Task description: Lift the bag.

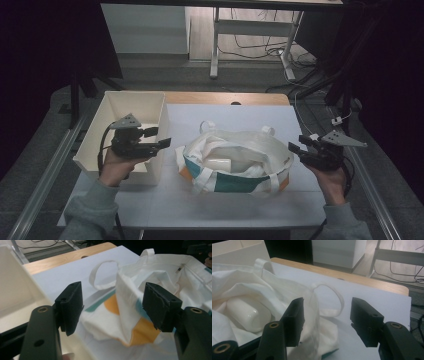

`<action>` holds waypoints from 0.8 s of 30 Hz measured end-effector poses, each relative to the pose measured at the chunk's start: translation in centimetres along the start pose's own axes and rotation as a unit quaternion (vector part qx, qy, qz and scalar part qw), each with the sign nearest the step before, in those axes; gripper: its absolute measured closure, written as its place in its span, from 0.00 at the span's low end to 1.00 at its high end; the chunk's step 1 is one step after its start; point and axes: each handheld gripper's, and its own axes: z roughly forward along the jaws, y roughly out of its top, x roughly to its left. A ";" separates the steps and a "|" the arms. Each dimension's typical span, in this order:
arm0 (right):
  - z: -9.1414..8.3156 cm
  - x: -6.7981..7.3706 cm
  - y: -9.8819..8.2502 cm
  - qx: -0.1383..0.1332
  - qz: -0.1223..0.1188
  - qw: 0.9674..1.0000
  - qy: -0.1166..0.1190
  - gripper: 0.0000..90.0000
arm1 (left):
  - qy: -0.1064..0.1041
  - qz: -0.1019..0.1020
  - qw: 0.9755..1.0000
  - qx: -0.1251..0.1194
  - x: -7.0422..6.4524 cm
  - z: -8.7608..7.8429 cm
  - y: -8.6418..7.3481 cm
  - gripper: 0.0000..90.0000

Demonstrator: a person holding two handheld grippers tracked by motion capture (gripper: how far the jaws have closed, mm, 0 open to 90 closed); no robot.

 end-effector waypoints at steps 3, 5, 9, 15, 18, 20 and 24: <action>-0.6 -0.2 -0.6 -0.001 0.001 1.000 0.003 0.49 | 0.004 0.006 1.000 0.002 0.1 -1.1 -1.2 0.34; -1.0 -0.3 -1.1 -0.002 0.002 1.000 0.002 0.49 | 0.005 0.008 1.000 0.003 0.0 -1.7 -1.9 0.34; -1.9 -0.4 -1.9 -0.007 0.007 1.000 0.004 0.48 | 0.009 0.008 1.000 0.009 -0.2 -2.6 -3.7 0.30; -3.1 -0.1 -2.7 -0.006 -0.002 1.000 0.005 0.48 | 0.014 0.003 1.000 0.012 -0.3 -3.0 -5.6 0.29; -3.2 -0.1 -3.6 0.009 -0.002 1.000 0.004 0.47 | 0.011 -0.001 1.000 0.023 -0.2 -2.4 -6.2 0.28; -3.0 0.0 -4.3 0.019 -0.003 1.000 0.005 0.46 | 0.008 -0.002 1.000 0.030 -0.2 -1.9 -6.5 0.28; -2.1 0.4 -5.0 0.045 -0.022 0.999 0.001 0.46 | 0.007 -0.002 0.999 0.037 -0.4 -1.3 -6.8 0.28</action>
